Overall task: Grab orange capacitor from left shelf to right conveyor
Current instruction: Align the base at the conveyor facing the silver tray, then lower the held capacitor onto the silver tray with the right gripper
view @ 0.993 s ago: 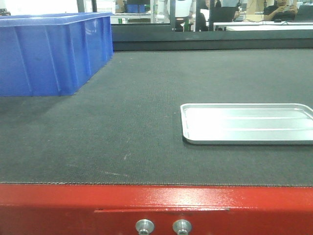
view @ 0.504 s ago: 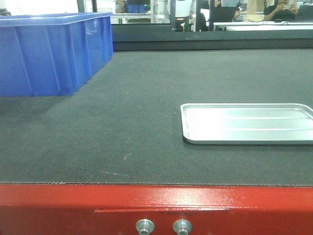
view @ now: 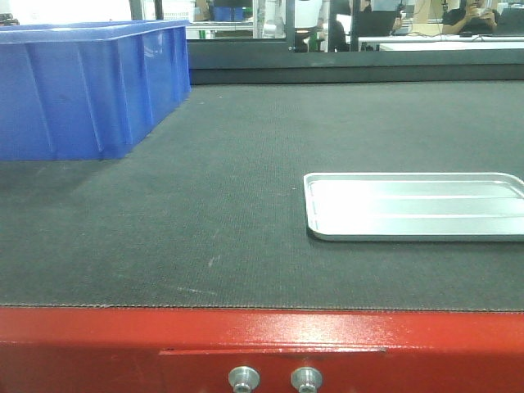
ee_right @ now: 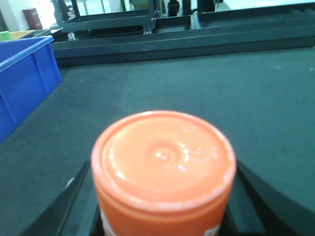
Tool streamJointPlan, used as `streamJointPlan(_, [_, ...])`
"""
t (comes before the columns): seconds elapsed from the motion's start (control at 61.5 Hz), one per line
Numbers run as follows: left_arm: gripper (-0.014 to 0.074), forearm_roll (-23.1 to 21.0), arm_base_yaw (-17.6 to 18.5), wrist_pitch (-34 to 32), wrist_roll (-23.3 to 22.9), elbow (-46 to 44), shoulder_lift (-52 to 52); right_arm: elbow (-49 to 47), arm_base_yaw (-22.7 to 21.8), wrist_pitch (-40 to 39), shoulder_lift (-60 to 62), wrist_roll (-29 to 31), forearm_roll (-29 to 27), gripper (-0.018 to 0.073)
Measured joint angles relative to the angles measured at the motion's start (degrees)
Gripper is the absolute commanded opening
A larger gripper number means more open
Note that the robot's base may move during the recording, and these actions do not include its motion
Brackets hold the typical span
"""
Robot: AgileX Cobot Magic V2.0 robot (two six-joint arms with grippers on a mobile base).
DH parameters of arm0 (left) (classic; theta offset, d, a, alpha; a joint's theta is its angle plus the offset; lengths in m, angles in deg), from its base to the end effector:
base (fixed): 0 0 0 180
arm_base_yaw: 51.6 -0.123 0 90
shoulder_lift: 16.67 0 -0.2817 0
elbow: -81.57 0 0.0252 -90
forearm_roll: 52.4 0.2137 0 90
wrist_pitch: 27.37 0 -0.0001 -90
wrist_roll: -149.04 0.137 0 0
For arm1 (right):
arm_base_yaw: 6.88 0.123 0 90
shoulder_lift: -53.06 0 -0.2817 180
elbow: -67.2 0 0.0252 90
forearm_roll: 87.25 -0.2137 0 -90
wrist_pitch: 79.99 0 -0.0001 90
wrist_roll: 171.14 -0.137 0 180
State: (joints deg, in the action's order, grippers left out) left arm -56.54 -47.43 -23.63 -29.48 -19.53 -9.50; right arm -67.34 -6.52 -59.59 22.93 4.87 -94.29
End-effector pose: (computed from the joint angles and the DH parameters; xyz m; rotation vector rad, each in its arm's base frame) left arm 0.0687 -0.0057 0.1983 0.0245 1.5679 -0.0973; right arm 0.0932 0.0064 0.3279 0.1172 1.6718 0.1800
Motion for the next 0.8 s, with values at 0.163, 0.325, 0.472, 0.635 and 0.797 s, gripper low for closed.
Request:
streamJointPlan(0.163, [-0.0127,0.0,0.0,0.0,0.0,0.0,0.0,0.0,6.5,-11.4,-12.5,0.8,2.1,0.0049])
streamJointPlan(0.325, [-0.0127,0.0,0.0,0.0,0.0,0.0,0.0,0.3,12.4,-21.3,-24.7,0.9,6.7,0.0049])
streamJointPlan(0.472, [-0.0127,0.0,0.0,0.0,0.0,0.0,0.0,4.3,13.6,-36.9,-34.4,1.1,7.5,0.0049])
streamJointPlan(0.635, [-0.0127,0.0,0.0,0.0,0.0,0.0,0.0,9.5,13.7,-54.6,-44.5,1.1,8.1,0.0049])
streamJointPlan(0.797, [-0.0127,0.0,0.0,0.0,0.0,0.0,0.0,10.6,13.7,-66.4,-55.7,1.1,12.2,0.0049])
